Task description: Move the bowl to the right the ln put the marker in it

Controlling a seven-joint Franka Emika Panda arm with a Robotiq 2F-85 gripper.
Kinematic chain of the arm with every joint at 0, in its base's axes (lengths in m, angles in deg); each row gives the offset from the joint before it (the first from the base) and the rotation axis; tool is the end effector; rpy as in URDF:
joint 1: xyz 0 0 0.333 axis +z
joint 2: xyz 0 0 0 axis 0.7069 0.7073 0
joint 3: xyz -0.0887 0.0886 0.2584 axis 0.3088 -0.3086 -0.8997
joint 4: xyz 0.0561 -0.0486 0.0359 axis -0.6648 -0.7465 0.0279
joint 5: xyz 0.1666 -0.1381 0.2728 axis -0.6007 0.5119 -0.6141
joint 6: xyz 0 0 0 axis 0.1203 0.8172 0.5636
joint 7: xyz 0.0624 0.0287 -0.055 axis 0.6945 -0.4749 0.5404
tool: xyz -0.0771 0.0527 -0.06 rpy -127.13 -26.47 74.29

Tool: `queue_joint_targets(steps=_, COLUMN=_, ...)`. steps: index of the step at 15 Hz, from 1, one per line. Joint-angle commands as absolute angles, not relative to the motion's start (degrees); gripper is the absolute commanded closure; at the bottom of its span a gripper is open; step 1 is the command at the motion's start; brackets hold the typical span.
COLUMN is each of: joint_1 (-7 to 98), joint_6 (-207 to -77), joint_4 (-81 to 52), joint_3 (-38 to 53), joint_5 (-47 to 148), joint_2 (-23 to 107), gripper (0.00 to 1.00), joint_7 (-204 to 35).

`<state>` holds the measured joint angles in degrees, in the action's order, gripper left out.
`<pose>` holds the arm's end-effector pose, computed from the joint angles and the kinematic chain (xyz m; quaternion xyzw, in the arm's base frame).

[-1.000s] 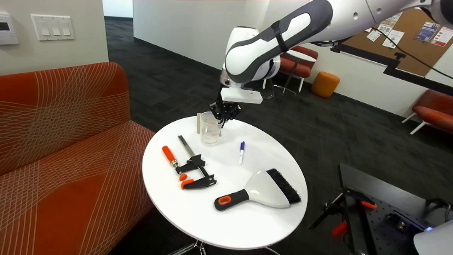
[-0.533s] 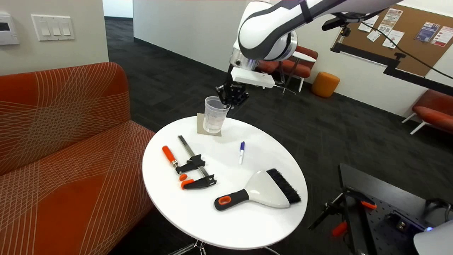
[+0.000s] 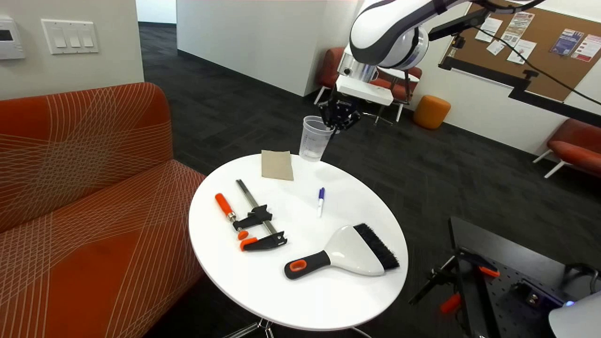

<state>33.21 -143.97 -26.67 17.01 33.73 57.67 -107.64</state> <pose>0.5526 -0.2454 0.2432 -0.8622 0.5059 -0.0141 0.0235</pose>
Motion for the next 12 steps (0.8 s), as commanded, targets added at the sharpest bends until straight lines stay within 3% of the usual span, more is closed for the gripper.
queue_joint_targets(steps=1, joint_1=32.0, joint_6=-145.7, joint_4=-27.9, joint_3=18.1, joint_5=31.4, joint_2=58.7, gripper=0.99, joint_7=-110.8)
queue_joint_targets(steps=12, joint_1=29.2, joint_6=-151.0, joint_4=-24.3, joint_3=20.1, joint_5=27.0, joint_2=69.4, gripper=0.99, joint_7=-121.0)
